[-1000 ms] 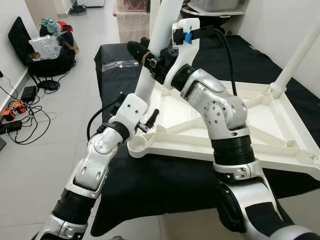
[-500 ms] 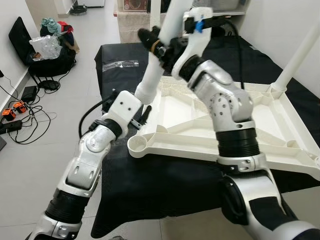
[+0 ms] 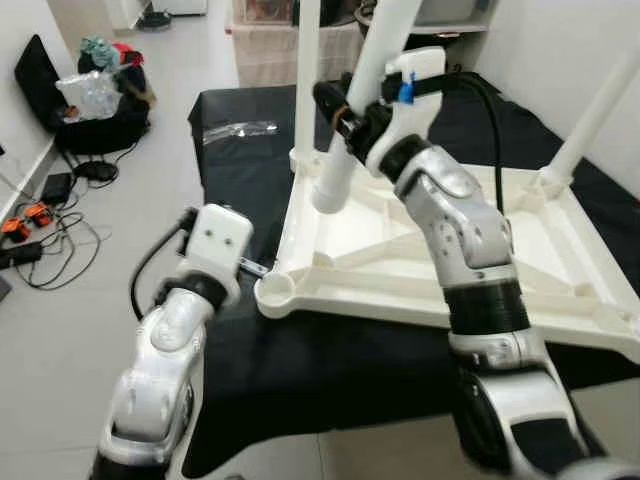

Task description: Building children table

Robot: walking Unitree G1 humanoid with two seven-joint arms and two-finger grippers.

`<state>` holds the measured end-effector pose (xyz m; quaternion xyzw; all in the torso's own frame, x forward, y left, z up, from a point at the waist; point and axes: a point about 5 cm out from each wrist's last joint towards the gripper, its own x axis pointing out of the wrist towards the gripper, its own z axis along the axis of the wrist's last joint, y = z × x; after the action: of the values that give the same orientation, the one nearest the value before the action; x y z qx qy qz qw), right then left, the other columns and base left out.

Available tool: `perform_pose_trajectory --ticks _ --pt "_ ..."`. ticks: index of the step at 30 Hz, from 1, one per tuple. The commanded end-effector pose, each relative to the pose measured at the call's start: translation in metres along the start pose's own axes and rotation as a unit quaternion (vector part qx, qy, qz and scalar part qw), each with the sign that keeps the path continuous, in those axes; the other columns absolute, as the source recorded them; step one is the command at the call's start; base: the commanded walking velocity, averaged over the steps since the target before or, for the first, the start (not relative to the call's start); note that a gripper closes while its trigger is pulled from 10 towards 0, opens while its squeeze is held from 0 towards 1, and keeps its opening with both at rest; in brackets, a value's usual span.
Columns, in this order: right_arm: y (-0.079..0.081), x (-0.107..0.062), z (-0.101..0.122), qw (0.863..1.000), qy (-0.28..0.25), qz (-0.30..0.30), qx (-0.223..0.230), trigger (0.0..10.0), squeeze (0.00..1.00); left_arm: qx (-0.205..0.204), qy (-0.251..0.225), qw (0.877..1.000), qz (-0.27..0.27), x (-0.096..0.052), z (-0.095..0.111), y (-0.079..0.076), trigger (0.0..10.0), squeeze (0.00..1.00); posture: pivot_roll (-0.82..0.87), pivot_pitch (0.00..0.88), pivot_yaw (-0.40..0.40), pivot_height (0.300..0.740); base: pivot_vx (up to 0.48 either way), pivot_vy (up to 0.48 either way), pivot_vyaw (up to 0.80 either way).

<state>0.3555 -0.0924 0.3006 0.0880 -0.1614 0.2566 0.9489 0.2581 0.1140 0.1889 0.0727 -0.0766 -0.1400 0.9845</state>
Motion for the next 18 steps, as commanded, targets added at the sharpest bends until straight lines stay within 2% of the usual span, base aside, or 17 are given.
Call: perform_pose_trajectory --ticks 1,2,4,6,12,18 --pt "0.002 -0.004 0.009 1.0 -0.024 -0.01 0.017 10.0 0.0 -0.026 0.0 1.0 -0.007 -0.005 0.002 -0.008 10.0 0.0 0.03 0.038 -0.034 0.74 0.0 0.0 0.0" --pt "0.002 -0.004 0.009 1.0 -0.024 -0.01 0.017 10.0 0.0 -0.026 0.0 1.0 -0.007 -0.005 0.002 -0.008 10.0 0.0 0.03 0.038 -0.034 0.74 0.0 0.0 0.0" --pt "-0.005 -0.009 0.006 0.999 -0.025 -0.04 0.018 10.0 0.0 -0.059 0.003 0.998 -0.013 -0.007 0.003 -0.025 10.0 0.0 0.03 0.038 -0.039 0.74 0.0 0.0 0.8" --pt "-0.009 -0.011 0.004 0.998 -0.021 -0.05 0.008 10.0 0.0 -0.066 0.006 0.998 -0.014 -0.008 0.003 -0.03 10.0 0.0 0.02 0.034 -0.039 0.74 0.0 0.0 0.8" --pt "-0.019 -0.013 0.003 0.998 -0.01 -0.064 -0.018 10.0 0.0 -0.068 0.016 0.998 -0.011 -0.013 0.002 -0.03 10.0 0.0 0.02 0.034 -0.047 0.74 0.0 0.0 0.8" --pt "-0.02 -0.015 0.003 0.997 -0.005 -0.075 -0.026 10.0 0.0 -0.07 0.021 0.997 -0.006 -0.015 0.002 -0.029 10.0 0.0 0.02 0.036 -0.045 0.74 0.0 0.0 0.8"
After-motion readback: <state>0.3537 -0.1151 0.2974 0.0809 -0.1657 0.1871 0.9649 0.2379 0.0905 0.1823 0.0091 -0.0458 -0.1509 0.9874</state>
